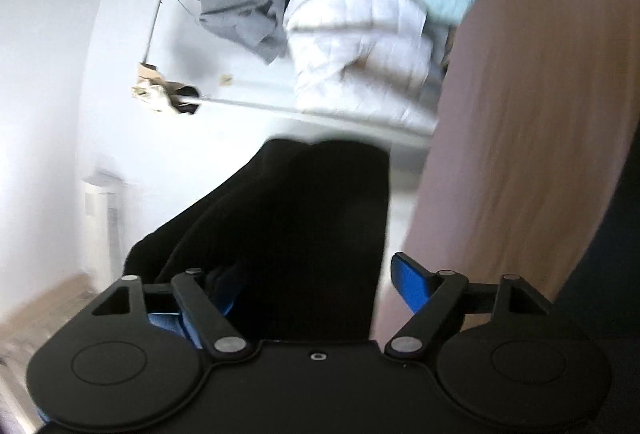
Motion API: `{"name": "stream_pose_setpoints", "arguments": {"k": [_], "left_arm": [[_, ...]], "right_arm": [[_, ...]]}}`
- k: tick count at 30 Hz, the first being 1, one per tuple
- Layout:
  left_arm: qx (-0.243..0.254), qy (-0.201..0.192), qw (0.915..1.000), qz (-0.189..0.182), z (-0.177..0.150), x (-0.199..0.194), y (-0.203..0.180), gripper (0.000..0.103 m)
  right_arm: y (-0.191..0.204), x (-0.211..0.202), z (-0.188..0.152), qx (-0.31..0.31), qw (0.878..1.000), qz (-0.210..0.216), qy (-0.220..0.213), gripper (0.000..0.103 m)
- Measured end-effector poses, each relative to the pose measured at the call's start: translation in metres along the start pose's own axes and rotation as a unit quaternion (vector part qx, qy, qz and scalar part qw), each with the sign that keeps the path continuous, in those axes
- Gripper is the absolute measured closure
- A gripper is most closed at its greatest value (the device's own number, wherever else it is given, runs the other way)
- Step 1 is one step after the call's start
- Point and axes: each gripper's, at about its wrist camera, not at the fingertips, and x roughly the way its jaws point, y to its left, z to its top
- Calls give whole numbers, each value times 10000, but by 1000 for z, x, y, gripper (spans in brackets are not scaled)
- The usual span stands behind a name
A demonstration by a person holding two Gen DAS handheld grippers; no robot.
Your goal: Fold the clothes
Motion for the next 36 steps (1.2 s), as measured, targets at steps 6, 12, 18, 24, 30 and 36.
{"name": "stream_pose_setpoints", "arguments": {"k": [6,12,18,24,30,36], "left_arm": [[-205,-571,9954,742,27,9,-5,61],[221,-1162,9622,2452,42,3,-16,25],[624,-195,8702,4883,9,-19,41,25],[63,-219,8362,5479,-15,-89,94,25],[111,189,8601,5096,-22,-78,101,26],[589,831,8438,5269,-2,11,103,57]], "right_arm": [[37,-19,6,-1079,9919,-311,-591,96],[67,-20,18,-2889,8903,-3402,-902,96],[13,-2,18,-2399,8397,-4868,-186,94],[14,-18,32,-2024,8681,-4520,-315,94],[12,-21,33,-2013,8658,-4566,-375,92],[5,-29,42,-1868,8728,-4479,-512,70]]}}
